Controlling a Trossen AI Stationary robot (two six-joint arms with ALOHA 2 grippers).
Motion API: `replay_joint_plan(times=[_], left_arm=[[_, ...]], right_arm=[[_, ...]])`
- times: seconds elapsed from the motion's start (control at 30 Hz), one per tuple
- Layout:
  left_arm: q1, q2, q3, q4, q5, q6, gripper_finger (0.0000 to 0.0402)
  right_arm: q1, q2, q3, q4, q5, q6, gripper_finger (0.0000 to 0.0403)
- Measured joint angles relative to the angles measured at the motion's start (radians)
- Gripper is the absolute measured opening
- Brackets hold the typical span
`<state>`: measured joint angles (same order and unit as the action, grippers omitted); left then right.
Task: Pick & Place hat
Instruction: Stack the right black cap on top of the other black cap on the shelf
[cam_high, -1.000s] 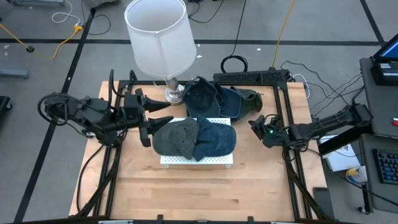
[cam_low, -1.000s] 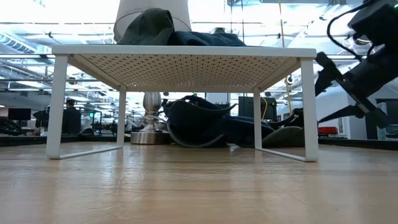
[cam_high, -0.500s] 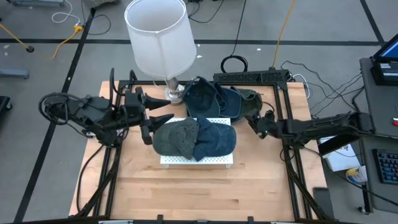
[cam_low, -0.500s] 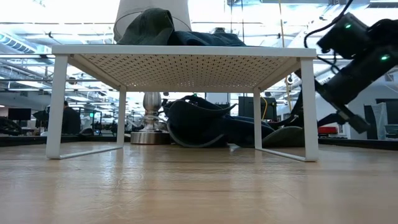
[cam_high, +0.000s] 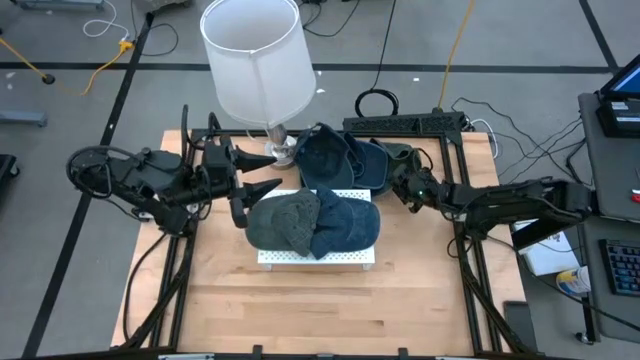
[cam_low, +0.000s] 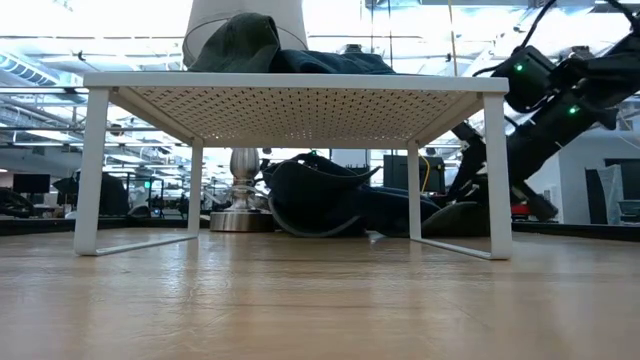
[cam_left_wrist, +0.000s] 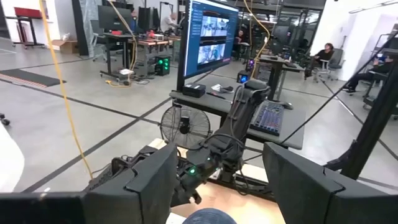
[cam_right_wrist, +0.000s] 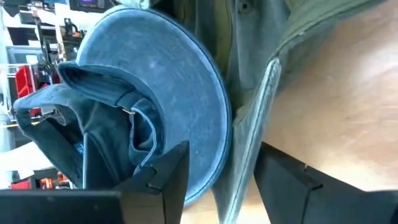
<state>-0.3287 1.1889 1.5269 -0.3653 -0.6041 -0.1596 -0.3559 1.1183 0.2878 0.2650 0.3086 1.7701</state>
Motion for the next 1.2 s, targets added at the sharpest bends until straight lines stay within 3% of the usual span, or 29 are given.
replay_joint_plan(times=[0.17, 0.43, 0.67, 0.93, 1.2], left_arm=[[0.003, 0.0, 0.0, -0.008, 0.001, 0.0, 0.0244], [0.003, 0.0, 0.0, -0.008, 0.001, 0.001, 0.0243], [0.003, 0.0, 0.0, -0.014, 0.002, 0.002, 0.0243], [0.003, 0.0, 0.0, -0.026, 0.002, 0.003, 0.0244], [0.003, 0.0, 0.0, -0.06, 0.003, 0.0, 0.0243]], right_arm=[[-0.002, 0.039, 0.0, 0.013, -0.03, 0.001, 0.0121], [0.022, 0.016, 0.0, 0.003, -0.022, -0.072, 0.0012], [0.045, -0.068, 0.0, -0.104, -0.022, -0.093, 0.0006], [0.098, -0.239, 0.0, -0.34, 0.024, -0.097, 0.0005], [0.116, -0.357, 0.168, -0.836, 0.111, -0.232, 0.0004]])
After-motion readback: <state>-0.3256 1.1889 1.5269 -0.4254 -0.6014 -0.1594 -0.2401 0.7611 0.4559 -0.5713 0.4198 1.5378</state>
